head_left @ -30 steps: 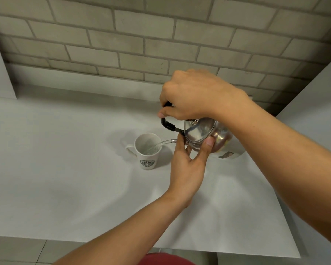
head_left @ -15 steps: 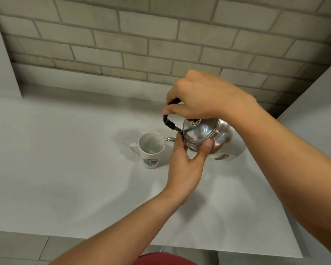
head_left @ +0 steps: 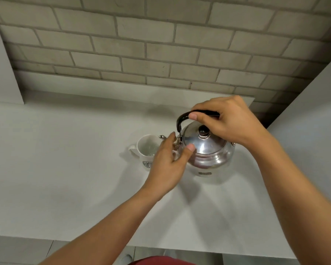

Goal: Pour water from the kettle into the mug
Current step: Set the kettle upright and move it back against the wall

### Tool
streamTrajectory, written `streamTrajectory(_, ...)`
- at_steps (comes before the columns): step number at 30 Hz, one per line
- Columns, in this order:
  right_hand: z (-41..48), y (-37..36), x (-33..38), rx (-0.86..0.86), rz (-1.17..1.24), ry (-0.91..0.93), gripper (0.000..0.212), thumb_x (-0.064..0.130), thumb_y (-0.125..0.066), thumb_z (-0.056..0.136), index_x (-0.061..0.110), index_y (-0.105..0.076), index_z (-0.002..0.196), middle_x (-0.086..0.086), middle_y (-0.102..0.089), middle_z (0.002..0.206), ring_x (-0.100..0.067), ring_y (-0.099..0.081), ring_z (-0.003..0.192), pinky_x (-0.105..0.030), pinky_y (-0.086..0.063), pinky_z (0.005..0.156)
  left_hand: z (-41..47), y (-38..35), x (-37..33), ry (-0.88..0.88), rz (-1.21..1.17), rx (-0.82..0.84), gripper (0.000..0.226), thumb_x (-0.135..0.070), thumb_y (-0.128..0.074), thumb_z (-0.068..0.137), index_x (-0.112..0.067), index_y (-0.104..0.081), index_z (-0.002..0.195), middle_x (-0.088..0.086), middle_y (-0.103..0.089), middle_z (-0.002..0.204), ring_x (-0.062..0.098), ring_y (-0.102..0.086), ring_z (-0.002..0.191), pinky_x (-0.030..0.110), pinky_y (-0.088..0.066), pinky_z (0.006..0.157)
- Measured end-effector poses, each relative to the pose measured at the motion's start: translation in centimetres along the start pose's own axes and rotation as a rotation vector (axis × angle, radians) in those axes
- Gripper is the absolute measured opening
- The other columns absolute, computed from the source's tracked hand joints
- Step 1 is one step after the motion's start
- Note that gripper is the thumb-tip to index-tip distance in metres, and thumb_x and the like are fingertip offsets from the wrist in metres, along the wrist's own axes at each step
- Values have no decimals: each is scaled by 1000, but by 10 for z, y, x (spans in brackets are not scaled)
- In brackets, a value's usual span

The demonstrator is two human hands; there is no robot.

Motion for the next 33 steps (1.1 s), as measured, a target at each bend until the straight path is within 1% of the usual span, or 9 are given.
streamTrajectory(7,-32,10,-23,-209,138,-126,21,39,-72,96,24,-82,106,9,-79,87,-6,-72,80,-31,-56,74,20,6,-47,-280,242,-51,55,-44,-52,111,-29,-41,163,-4,-55,156,14,-57,139,38,-52,113)
streamTrajectory(11,-44,9,-34,-241,172,-168,19,37,-73,95,23,-82,106,11,-78,90,-3,-72,82,-27,-56,75,31,2,-63,-374,315,-43,33,-28,-55,112,-22,-64,143,-9,-75,125,11,-72,106,19,-54,93)
streamTrajectory(14,-55,6,-42,-253,193,-198,20,33,-73,96,19,-81,108,9,-78,93,-4,-70,84,-28,-55,77,35,-3,-69,-416,404,-32,28,-26,-54,112,-19,-69,135,-12,-71,109,11,-66,91,4,-43,81)
streamTrajectory(19,-65,18,-95,-266,211,-295,40,39,-55,105,22,-62,141,7,-66,109,0,-59,97,-11,-42,85,74,-25,-96,-429,423,-75,31,-27,-54,112,-16,-69,138,1,-79,120,20,-71,103,15,-44,86)
streamTrajectory(22,-67,12,-113,-267,180,-305,42,31,-45,110,23,-52,150,5,-63,116,-12,-57,107,-26,-45,93,92,-23,-101,-437,454,-119,29,-23,-56,112,-13,-69,136,-1,-78,111,21,-70,96,12,-42,81)
streamTrajectory(24,-68,5,-119,-242,129,-297,43,27,-43,110,23,-49,153,2,-63,111,-17,-58,103,-35,-49,90,96,-21,-97,-419,467,-124,30,-22,-55,112,-12,-68,137,2,-79,112,24,-71,98,14,-40,80)
streamTrajectory(26,-66,0,-123,-236,121,-277,43,24,-44,110,23,-50,152,3,-61,102,-17,-60,93,-35,-52,82,100,-20,-90,-399,477,-102,32,-25,-53,113,-13,-67,139,4,-80,116,26,-73,103,13,-40,80)
streamTrajectory(30,-57,-8,-133,-252,134,-236,41,18,-51,109,22,-54,149,9,-54,90,-6,-53,77,-11,-43,75,112,-19,-81,-400,445,-60,36,-25,-49,114,-24,-61,149,0,-78,127,20,-72,106,21,-49,93)
streamTrajectory(33,-38,-20,-158,-223,193,-248,41,20,-52,109,23,-54,149,8,-54,88,-2,-55,77,-6,-39,77,139,-18,-77,-399,450,-66,40,-20,-49,115,-26,-59,153,3,-77,124,18,-69,103,12,-46,89)
Point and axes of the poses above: each hand's wrist, its own z-axis towards the middle knuckle, its own y-axis out of the back of the hand, x = y × z, the point moved 8 cm from there along z, towards the middle knuckle
